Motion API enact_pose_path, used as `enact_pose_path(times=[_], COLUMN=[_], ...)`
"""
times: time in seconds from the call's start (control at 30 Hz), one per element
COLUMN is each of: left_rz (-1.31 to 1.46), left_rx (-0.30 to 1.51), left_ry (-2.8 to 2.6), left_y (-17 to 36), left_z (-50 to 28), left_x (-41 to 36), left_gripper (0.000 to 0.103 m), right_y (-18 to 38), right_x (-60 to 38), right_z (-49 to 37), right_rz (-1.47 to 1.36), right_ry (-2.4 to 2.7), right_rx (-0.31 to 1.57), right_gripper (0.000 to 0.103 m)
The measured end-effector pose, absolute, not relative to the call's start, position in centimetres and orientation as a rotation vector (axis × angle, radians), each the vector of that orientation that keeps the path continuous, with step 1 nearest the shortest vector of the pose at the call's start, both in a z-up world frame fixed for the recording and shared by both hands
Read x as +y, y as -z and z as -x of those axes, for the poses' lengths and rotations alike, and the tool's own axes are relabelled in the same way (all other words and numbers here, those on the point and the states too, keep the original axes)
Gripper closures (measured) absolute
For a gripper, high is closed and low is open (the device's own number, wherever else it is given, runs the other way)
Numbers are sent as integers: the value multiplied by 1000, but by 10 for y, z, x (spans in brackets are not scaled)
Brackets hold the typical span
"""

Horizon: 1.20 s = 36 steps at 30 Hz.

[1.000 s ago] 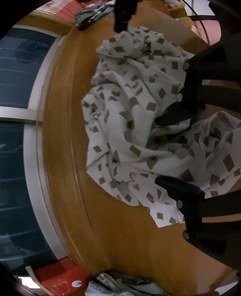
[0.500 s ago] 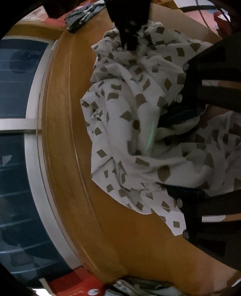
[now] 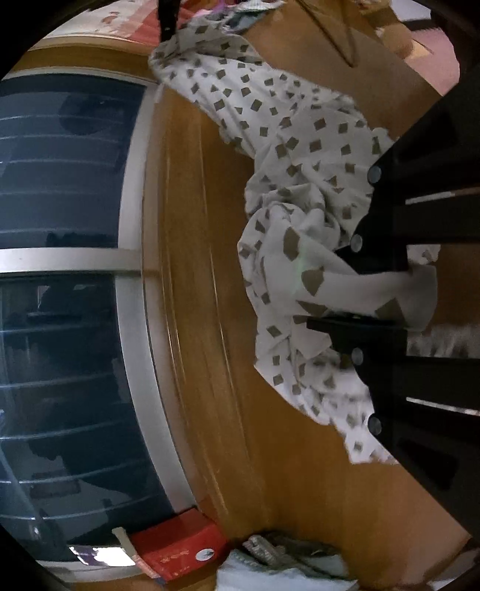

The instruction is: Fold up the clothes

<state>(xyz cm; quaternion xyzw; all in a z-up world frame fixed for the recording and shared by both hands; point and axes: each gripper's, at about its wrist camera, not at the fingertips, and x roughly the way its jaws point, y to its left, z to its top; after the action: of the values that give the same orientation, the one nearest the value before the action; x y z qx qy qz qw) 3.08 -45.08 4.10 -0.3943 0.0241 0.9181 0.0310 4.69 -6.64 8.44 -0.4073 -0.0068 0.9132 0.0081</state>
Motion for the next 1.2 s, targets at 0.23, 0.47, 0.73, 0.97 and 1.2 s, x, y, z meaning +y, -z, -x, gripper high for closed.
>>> enact_pose_path(times=[0.23,0.47,0.73,0.97,1.2], left_rz=[1357,1511,1526,1592,1606], left_rx=[38,44,100,174,131], left_ry=[-2848,-2850,-2818,-2734,-2726], left_y=[-23,-21,-20,4,13], left_z=[-21,-27,-31,-2,2], left_x=[-419,-420,-418,-412,-429], left_gripper=[88,58,42,42,42], right_y=[-27,26,59,82,71], right_x=[34,26,-56,-134,-201], right_z=[-22,-36,-84,-114,-140], right_rz=[1398,1667,1844,1975,1875], right_ry=[-2669,-2715,-2868,-2992,-3153], right_rx=[19,187,52,-63,-447], right_gripper=[96,69,61,61,61])
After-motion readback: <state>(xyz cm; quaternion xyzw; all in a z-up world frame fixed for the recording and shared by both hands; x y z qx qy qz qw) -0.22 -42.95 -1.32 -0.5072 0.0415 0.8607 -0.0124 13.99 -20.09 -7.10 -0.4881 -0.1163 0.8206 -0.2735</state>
